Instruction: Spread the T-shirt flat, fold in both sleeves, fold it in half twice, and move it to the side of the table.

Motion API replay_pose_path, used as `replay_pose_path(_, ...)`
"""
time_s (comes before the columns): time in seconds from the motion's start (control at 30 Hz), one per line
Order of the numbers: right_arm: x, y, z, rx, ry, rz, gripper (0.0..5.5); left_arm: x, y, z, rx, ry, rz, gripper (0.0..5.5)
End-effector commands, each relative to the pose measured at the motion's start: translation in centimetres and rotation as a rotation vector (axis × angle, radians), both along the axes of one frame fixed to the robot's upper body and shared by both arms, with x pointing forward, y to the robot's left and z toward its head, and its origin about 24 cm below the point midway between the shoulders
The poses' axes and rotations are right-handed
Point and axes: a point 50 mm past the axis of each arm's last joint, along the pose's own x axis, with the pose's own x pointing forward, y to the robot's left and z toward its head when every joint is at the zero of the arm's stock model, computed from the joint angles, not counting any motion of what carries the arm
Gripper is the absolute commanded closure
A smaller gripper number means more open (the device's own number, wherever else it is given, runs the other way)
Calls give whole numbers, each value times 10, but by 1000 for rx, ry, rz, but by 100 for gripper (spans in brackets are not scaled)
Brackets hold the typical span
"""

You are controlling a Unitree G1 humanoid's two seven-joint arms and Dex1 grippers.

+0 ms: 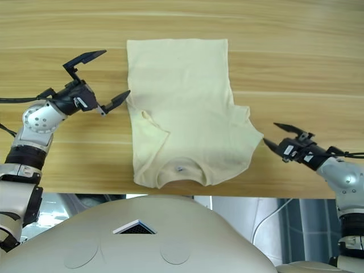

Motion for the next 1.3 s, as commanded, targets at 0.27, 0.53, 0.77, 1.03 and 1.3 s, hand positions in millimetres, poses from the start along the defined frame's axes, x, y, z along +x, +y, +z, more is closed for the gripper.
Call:
replay_pose_path(0.27, -9, 8, -21, 3, 100, 33, 270, -1, -1, 0, 29, -1, -12, 10)
replay_pose_path(0.53, -8, 15, -28, 20, 117, 57, 331, 0, -1, 0, 36, -3, -16, 10)
replay_pose_path(0.77, -9, 18, -31, 29, 123, 67, 446, -1, -1, -1, 42, 0, -15, 10)
replay_pose_path(1.03, -8, 19, -30, 33, 125, 69, 547, -1, -2, -2, 48, 3, -14, 10)
replay_pose_path(1.3, -5, 15, -21, 44, 76, 62, 547, -1, -3, -3, 47, 5, -15, 10)
